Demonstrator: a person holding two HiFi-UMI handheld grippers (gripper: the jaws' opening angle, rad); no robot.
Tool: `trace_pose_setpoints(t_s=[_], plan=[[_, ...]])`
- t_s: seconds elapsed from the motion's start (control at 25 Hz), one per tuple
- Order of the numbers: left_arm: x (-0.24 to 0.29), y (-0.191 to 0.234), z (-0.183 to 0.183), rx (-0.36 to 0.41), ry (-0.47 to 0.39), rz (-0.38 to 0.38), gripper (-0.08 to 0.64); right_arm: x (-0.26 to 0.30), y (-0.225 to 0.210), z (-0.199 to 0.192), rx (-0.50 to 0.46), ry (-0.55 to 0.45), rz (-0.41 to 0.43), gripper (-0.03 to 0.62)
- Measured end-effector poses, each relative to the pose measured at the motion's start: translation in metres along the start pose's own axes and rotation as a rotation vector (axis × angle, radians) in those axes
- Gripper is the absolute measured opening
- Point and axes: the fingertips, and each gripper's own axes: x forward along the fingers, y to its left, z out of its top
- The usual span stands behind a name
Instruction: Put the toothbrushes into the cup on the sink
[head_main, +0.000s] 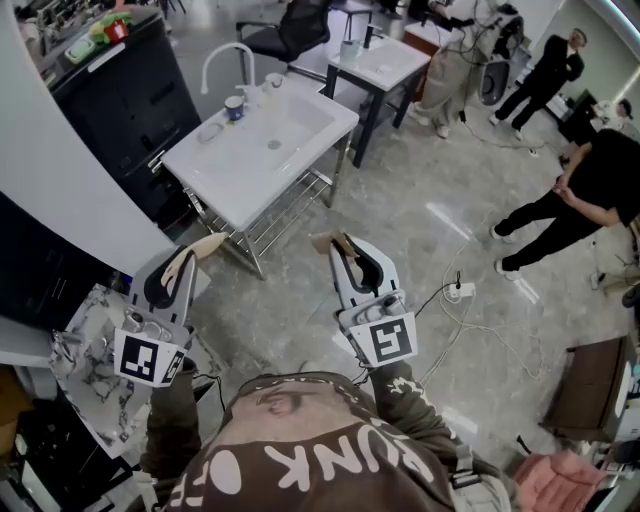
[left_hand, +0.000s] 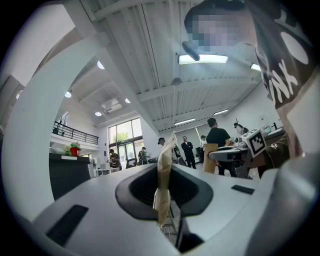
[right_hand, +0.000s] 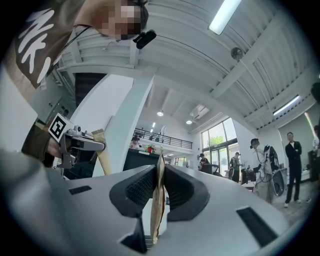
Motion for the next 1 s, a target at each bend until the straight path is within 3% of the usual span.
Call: trace_pose_setpoints(t_s=[0.28, 0.52, 0.76, 1.0], plan=[[0.032, -0.021, -0.001, -0.002, 0.024, -0.012, 0.048, 0.0, -0.032, -0.009, 0.026, 0.001, 0.024, 0.061], [0.077, -0.006, -0.024, -0.021, 0.029, -0.015, 0.048, 0.031, -0.064, -0.033, 0.026, 0.015, 0.023, 0.061], [0.145, 0.041, -0.069, -0.041, 0.039, -0.009, 0.048, 0.1, -0.105, -0.073, 0.011, 0.044, 0.02, 0.061], [0.239, 0.123, -0.129, -0.068, 0.077, 0.008, 0.048, 0.203, -0.152, -0.12, 0.007, 0.109, 0.033, 0.061]])
